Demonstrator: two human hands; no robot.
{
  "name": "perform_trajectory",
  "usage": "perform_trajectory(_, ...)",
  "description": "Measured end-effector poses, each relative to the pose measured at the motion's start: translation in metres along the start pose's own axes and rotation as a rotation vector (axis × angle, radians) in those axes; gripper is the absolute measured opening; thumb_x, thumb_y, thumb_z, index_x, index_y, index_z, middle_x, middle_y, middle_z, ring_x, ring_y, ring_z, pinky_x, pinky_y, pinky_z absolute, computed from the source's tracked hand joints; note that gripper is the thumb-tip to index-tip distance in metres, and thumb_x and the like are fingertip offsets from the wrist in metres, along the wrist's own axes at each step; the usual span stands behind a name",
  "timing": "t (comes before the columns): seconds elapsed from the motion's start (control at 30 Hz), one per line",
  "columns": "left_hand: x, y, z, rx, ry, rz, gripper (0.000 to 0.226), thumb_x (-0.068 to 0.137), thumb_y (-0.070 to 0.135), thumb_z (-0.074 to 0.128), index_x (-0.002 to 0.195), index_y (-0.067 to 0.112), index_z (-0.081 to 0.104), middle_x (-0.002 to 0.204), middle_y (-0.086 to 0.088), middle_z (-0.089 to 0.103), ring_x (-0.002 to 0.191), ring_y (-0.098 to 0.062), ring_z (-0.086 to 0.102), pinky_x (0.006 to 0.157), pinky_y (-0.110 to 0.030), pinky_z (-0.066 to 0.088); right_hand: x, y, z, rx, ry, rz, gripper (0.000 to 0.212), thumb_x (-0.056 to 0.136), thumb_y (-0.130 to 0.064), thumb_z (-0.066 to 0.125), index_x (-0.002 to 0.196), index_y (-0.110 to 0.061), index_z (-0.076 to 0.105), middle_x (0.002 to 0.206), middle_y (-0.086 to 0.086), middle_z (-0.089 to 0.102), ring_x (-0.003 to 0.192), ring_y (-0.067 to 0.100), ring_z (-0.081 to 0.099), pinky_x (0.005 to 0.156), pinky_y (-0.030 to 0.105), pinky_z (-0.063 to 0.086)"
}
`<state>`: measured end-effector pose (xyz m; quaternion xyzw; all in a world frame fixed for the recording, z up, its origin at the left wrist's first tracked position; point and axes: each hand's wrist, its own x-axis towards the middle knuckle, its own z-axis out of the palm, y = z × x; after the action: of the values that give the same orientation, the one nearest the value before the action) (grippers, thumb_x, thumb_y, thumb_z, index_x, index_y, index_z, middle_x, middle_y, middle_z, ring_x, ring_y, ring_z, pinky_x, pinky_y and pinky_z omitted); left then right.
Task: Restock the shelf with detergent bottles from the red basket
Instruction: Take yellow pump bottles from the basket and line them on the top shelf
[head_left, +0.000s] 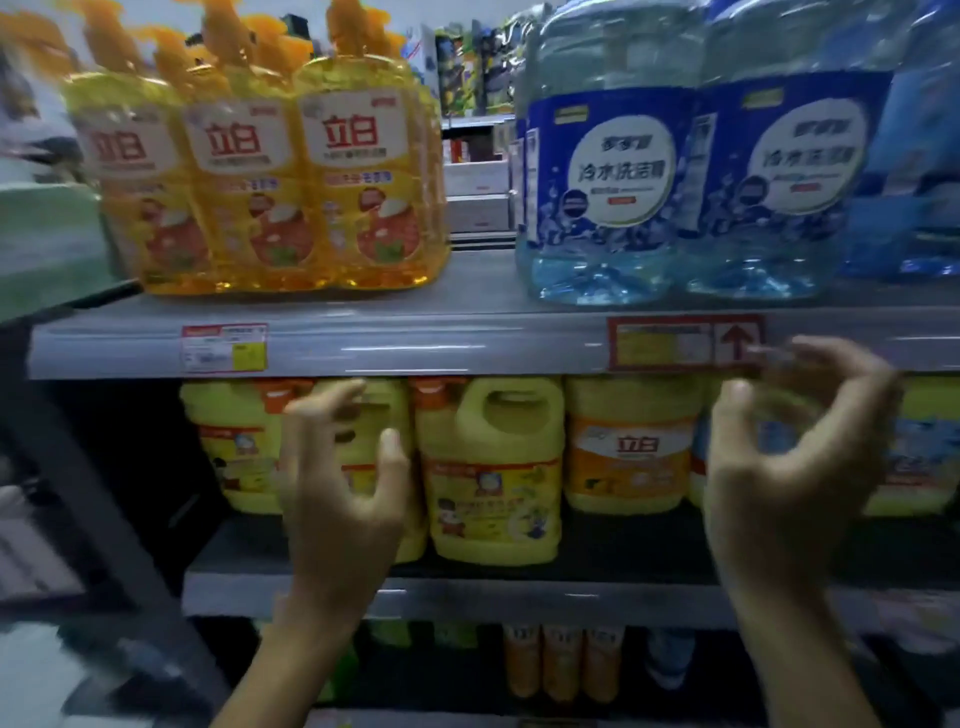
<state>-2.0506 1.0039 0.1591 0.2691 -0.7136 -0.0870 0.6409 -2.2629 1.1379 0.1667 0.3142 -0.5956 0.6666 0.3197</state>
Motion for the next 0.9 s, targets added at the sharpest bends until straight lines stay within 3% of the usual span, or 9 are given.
perform_trajectory(0.07, -0.034, -0.052, -0.012, 0.054, -0.039, -0.342, 0.052, 0.089, 0.017, 0.068, 0.135, 0.015, 0.043, 0.124, 0.001, 0.043, 0.112, -0.029, 0.053, 0.091, -0.04, 0.048, -0.053, 0.015, 0.021, 0.046, -0.173, 0.156, 0.05, 0.085, -0.009, 0.071, 0.126, -0.021, 0.046, 0.123, 0.009, 0.052, 0.11, 0.024, 0.056, 0.091, 0.051, 0.052)
perform_trajectory(0.13, -0.048, -0.093, -0.018, 0.04, -0.154, -0.575, 0.09, 0.079, 0.049, 0.076, 0.15, 0.032, 0.023, 0.146, 0.0, 0.034, 0.129, -0.025, 0.046, 0.097, -0.037, 0.044, -0.096, 0.028, 0.052, 0.023, -0.421, 0.302, 0.077, 0.079, -0.016, 0.081, 0.143, -0.022, 0.038, 0.14, 0.011, 0.043, 0.129, 0.028, 0.047, 0.106, 0.053, 0.045)
perform_trajectory(0.2, -0.052, -0.121, -0.019, -0.049, -0.272, -0.631, 0.117, 0.06, 0.07, 0.079, 0.149, 0.055, 0.003, 0.159, 0.006, 0.017, 0.139, -0.02, 0.037, 0.106, -0.045, 0.043, -0.123, 0.035, 0.074, 0.033, -0.627, 0.363, 0.098, 0.075, -0.027, 0.086, 0.152, -0.024, 0.026, 0.152, 0.01, 0.032, 0.14, 0.026, 0.036, 0.114, 0.048, 0.037)
perform_trajectory(0.27, -0.055, -0.134, -0.016, -0.072, -0.363, -0.627, 0.126, 0.058, 0.069, 0.081, 0.149, 0.056, -0.006, 0.16, 0.015, 0.01, 0.144, -0.019, 0.031, 0.11, -0.051, 0.041, -0.137, 0.038, 0.087, 0.132, -0.706, 0.462, 0.11, 0.071, -0.029, 0.089, 0.151, -0.04, 0.015, 0.154, 0.0, 0.031, 0.134, 0.012, 0.04, 0.11, 0.037, 0.038)
perform_trajectory(0.47, -0.06, -0.137, -0.008, 0.015, -0.309, -0.514, 0.117, 0.067, 0.061, 0.073, 0.152, 0.042, -0.007, 0.156, 0.0, 0.022, 0.141, -0.025, 0.035, 0.102, -0.034, 0.043, -0.142, 0.047, 0.098, 0.266, -0.682, 0.498, 0.112, 0.073, -0.004, 0.086, 0.148, -0.041, 0.011, 0.143, -0.01, 0.044, 0.111, -0.028, 0.046, 0.084, -0.004, 0.039)
perform_trajectory(0.67, -0.061, -0.136, -0.006, 0.064, -0.289, -0.49, 0.12, 0.068, 0.059, 0.074, 0.155, 0.034, -0.003, 0.151, -0.004, 0.029, 0.134, -0.026, 0.042, 0.093, -0.031, 0.044, -0.142, 0.049, 0.095, 0.16, -0.719, 0.493, 0.105, 0.075, -0.005, 0.084, 0.154, -0.031, 0.02, 0.143, -0.008, 0.05, 0.127, -0.003, 0.052, 0.098, 0.012, 0.046)
perform_trajectory(0.73, -0.059, -0.139, -0.01, 0.017, -0.321, -0.514, 0.118, 0.07, 0.053, 0.078, 0.156, 0.034, 0.0, 0.148, 0.001, 0.028, 0.128, -0.017, 0.043, 0.093, -0.028, 0.042, -0.143, 0.036, 0.094, 0.021, -0.707, 0.427, 0.083, 0.076, -0.019, 0.087, 0.144, -0.023, 0.039, 0.143, 0.003, 0.05, 0.13, 0.012, 0.052, 0.106, 0.026, 0.042)
perform_trajectory(0.8, -0.055, -0.149, -0.022, -0.1, -0.307, -0.54, 0.103, 0.078, 0.044, 0.077, 0.155, 0.034, 0.009, 0.147, 0.006, 0.029, 0.126, -0.01, 0.042, 0.098, -0.032, 0.046, -0.153, 0.014, 0.095, -0.111, -0.505, 0.354, 0.074, 0.067, -0.042, 0.083, 0.13, -0.021, 0.05, 0.141, 0.015, 0.05, 0.125, 0.023, 0.049, 0.105, 0.039, 0.04)
perform_trajectory(0.9, -0.038, -0.181, -0.048, -0.105, -0.162, -0.518, 0.073, 0.09, 0.032, 0.067, 0.15, 0.029, 0.024, 0.145, 0.0, 0.037, 0.133, -0.017, 0.042, 0.106, -0.042, 0.044, -0.186, -0.033, 0.109, -0.143, -0.341, 0.199, 0.066, 0.076, -0.024, 0.083, 0.13, -0.005, 0.05, 0.132, 0.019, 0.045, 0.12, 0.036, 0.05, 0.099, 0.04, 0.046)
